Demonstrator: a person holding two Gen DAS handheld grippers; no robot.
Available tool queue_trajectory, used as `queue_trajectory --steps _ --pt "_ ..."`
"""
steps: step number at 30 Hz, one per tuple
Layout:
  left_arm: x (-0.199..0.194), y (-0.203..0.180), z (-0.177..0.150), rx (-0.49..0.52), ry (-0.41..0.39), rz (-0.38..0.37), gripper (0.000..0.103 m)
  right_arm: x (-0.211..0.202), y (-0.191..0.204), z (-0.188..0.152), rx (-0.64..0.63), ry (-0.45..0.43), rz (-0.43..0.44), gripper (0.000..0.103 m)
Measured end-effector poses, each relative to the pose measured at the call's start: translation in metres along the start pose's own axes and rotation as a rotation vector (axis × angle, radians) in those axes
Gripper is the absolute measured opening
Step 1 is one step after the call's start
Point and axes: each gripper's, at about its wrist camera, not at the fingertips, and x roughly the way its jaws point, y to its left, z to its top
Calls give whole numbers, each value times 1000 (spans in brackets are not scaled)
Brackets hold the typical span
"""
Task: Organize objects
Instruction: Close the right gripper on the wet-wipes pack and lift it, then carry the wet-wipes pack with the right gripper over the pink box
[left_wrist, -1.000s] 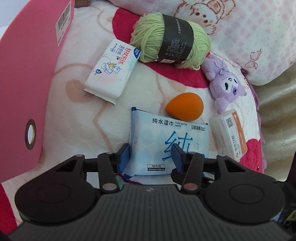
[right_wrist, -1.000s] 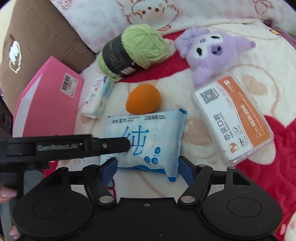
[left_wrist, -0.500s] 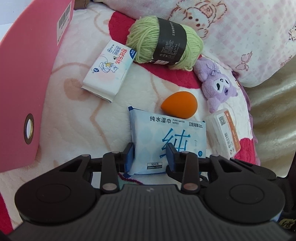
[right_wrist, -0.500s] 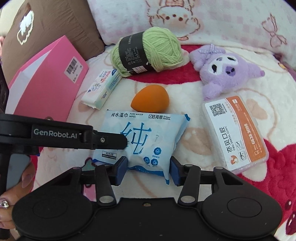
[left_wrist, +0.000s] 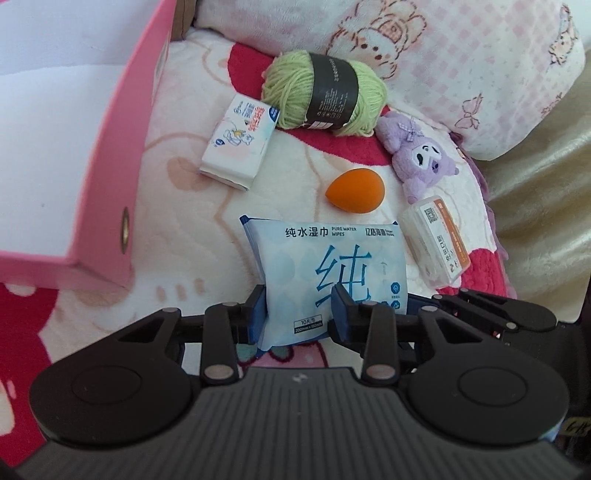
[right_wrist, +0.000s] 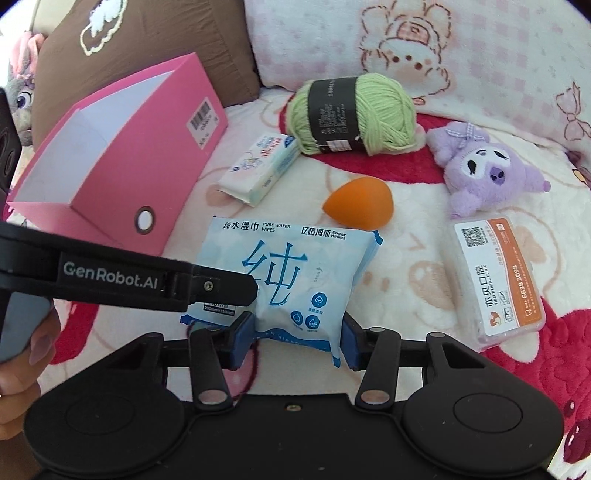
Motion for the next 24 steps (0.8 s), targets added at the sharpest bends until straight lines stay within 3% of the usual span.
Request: queue_trajectory --steps 13,17,24 --pt "-42 5 -8 -20 -7 3 36 -27 26 -3 -30 -15 41 54" --pt "-62 3 -14 18 -42 29 36 -35 42 -6 -44 -38 40 54" --pt "-77 13 -23 -38 -55 13 36 -46 59 -9 -69 -47 32 55"
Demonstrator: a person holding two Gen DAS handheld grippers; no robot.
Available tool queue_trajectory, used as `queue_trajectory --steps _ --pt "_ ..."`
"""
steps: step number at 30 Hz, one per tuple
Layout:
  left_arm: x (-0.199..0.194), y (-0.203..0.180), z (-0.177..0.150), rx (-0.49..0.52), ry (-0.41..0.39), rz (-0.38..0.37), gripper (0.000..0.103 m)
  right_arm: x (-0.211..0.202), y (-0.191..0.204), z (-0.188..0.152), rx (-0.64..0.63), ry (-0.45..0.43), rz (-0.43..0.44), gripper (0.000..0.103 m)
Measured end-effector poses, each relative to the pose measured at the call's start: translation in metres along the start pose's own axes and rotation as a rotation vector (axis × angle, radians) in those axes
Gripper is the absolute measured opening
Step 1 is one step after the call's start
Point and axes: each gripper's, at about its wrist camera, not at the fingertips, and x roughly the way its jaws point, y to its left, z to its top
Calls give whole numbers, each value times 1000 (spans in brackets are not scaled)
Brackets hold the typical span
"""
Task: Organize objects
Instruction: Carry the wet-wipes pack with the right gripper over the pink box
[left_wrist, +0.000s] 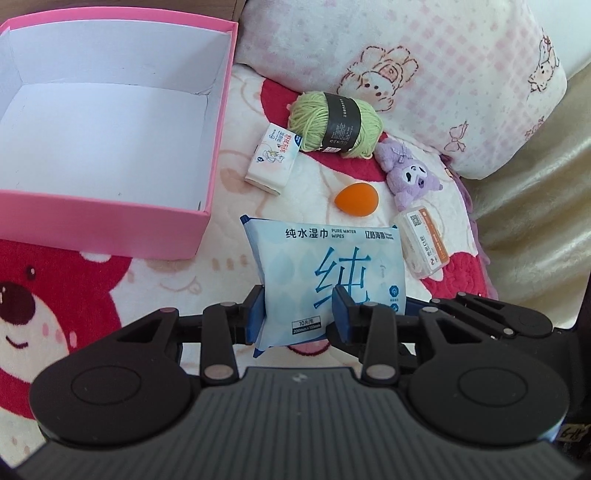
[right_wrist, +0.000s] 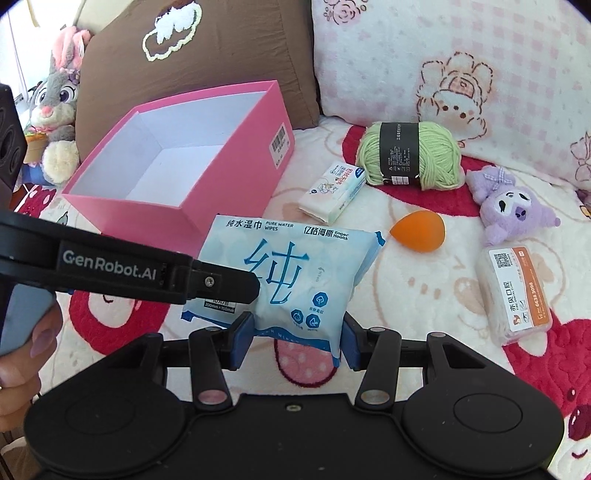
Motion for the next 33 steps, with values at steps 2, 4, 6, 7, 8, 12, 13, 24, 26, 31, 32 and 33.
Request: queue_trajectory --steps 2,4,6,7,8,12,13,24,26,31,32,33 --pt "-4 -1 -2 6 -1 4 36 -2 4 -1 -9 0 -2 55" --pt "-10 -1 -3 11 -6 6 36 -5 7 -1 -6 2 3 56" --pt "-17 0 -3 17 -13 7 36 -8 11 0 -4 -4 6 56" --pt "-21 1 -4 17 -13 9 36 -9 13 1 -2 -6 12 57" --pt "-25 2 -4 20 -12 12 36 -11 14 1 1 -9 19 57" --pt "-45 13 -5 -12 -23 -5 36 -18 25 6 2 -19 53 57" --pt "-49 15 -5 -20 -23 -13 36 -21 28 8 -1 -24 60 57" --pt "-100 18 -7 32 -76 -17 36 -50 58 21 -32 -63 96 58" --pt "-108 17 -5 44 -84 -10 36 -55 65 24 -44 -70 92 59" --pt "-133 14 4 72 -117 21 37 -66 80 36 -76 -92 97 59" --pt "-138 12 7 85 -122 29 36 -68 83 39 -79 -91 104 59" --pt "-143 12 8 99 -123 40 36 -69 85 42 -82 -88 109 59"
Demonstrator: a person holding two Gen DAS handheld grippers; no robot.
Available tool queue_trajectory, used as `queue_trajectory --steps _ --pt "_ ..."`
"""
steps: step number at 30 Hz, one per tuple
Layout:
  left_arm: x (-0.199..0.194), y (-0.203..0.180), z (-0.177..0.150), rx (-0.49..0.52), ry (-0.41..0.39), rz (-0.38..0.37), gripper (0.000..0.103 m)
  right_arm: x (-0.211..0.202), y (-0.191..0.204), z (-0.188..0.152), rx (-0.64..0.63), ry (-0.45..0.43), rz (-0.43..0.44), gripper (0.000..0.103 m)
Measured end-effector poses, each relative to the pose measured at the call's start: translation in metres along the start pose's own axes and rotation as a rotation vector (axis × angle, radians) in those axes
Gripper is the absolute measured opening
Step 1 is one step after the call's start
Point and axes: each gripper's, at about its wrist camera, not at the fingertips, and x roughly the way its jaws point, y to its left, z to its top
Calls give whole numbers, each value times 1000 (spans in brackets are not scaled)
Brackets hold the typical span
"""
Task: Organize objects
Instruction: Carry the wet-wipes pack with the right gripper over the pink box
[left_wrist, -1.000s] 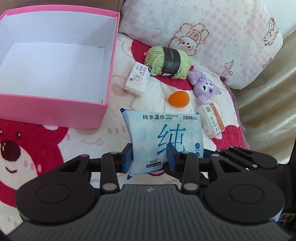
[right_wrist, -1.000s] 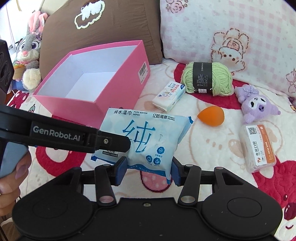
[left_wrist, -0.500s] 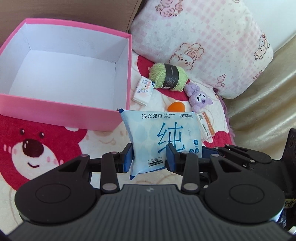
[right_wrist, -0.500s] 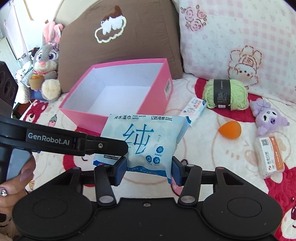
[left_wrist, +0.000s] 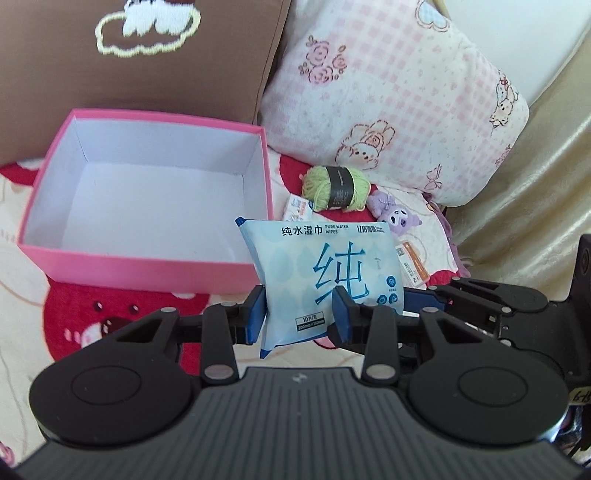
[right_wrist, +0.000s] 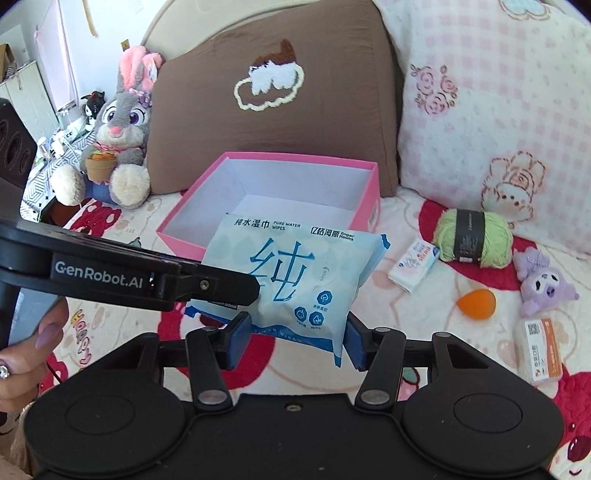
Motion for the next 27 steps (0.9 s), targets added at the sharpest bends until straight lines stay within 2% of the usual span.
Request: queue_trajectory --steps 6,12,20,27 --pt "-27 -2 17 128 -9 90 38 0 17 28 -47 3 36 53" --pt "-42 24 41 79 9 110 38 8 35 55 -91 -5 79 52" --pt "-50 55 61 73 6 156 38 38 48 81 -64 25 149 52" --pt "-38 90 77 1 27 134 38 64 54 94 -48 49 164 52"
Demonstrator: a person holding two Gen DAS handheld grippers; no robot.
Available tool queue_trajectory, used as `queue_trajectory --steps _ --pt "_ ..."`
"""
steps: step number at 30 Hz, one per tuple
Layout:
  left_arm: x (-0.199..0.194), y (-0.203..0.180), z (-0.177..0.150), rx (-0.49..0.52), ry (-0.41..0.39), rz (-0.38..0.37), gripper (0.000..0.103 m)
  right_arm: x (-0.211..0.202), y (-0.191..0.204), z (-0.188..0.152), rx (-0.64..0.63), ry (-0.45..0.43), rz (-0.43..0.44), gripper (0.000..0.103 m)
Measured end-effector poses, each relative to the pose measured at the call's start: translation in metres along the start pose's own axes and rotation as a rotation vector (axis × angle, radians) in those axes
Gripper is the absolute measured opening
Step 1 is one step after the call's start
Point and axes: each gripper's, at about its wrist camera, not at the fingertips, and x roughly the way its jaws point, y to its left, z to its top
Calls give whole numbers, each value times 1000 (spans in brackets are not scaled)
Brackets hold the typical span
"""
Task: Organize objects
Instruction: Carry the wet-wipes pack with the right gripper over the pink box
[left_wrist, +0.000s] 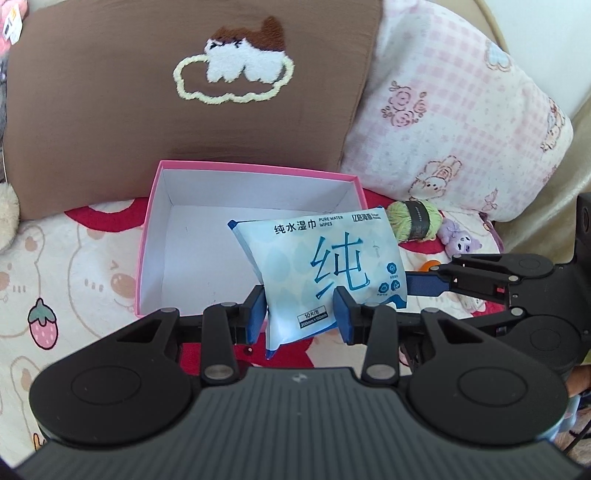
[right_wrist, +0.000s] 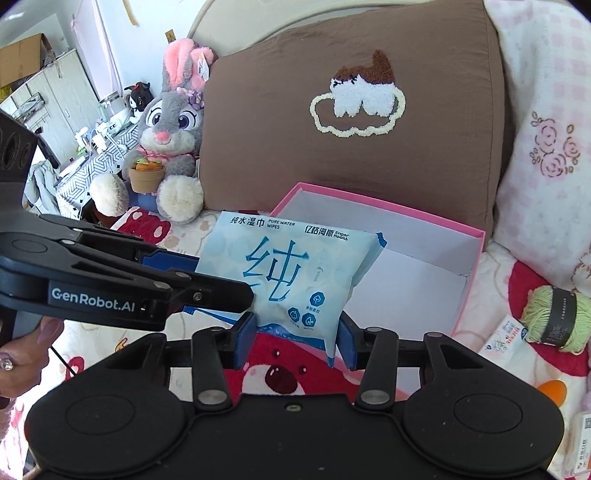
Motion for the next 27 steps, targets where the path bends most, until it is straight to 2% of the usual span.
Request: queue_trajectory --steps 3,5,12,19,22,27 --pt "15 4 4 17 -21 37 38 15 -7 5 13 -14 0 52" --pt "29 7 8 17 4 68 37 29 -8 7 -25 -14 -24 52" --pt "61 42 29 -38 15 75 38 75 -26 20 27 8 17 52" --pt "110 73 43 -84 56 94 38 131 -38 33 85 79 -2 51" --pt "128 84 50 -92 75 83 38 149 -44 38 98 103 -23 51" --pt "157 96 61 -88 124 105 38 179 -50 46 112 155 -57 50"
